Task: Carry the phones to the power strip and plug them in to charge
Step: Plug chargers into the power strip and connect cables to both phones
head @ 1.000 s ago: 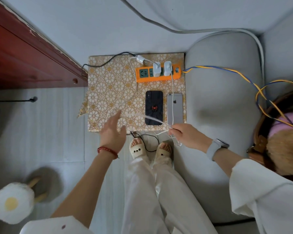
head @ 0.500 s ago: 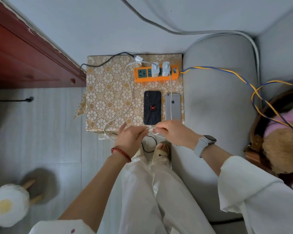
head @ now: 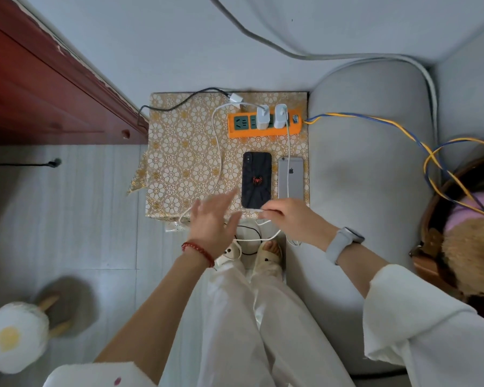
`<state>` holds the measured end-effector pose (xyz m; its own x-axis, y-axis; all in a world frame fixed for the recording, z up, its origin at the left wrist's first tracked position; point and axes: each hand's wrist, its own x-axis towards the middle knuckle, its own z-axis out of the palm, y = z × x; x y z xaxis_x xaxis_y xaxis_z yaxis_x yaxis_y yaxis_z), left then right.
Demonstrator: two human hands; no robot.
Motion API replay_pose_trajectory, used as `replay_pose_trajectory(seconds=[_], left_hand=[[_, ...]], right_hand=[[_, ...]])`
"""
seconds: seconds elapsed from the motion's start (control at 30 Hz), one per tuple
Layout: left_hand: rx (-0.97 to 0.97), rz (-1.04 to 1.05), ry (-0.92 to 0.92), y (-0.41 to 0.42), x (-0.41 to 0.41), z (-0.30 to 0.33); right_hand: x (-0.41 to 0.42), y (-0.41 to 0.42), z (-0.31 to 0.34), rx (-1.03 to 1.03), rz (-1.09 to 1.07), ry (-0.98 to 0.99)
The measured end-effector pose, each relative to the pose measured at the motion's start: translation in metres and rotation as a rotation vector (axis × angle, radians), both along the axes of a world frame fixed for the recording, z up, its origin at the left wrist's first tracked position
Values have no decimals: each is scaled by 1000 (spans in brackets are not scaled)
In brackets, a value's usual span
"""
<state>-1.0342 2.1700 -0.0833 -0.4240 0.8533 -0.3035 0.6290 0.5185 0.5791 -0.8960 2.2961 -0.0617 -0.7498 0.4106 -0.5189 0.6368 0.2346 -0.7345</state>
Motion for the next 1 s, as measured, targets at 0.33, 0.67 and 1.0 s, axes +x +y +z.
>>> replay_pose_trajectory(seconds=[0.33, 0.67, 1.0], left_hand=[[-38, 812, -9, -12, -42, 1], [-180, -98, -98, 15, 6, -3], [2, 454, 132, -19, -37, -14]], right_hand=[[44, 25, -15, -29, -75, -194], [4, 14, -3, 71, -73, -60], [27, 34, -4, 664, -318, -283]])
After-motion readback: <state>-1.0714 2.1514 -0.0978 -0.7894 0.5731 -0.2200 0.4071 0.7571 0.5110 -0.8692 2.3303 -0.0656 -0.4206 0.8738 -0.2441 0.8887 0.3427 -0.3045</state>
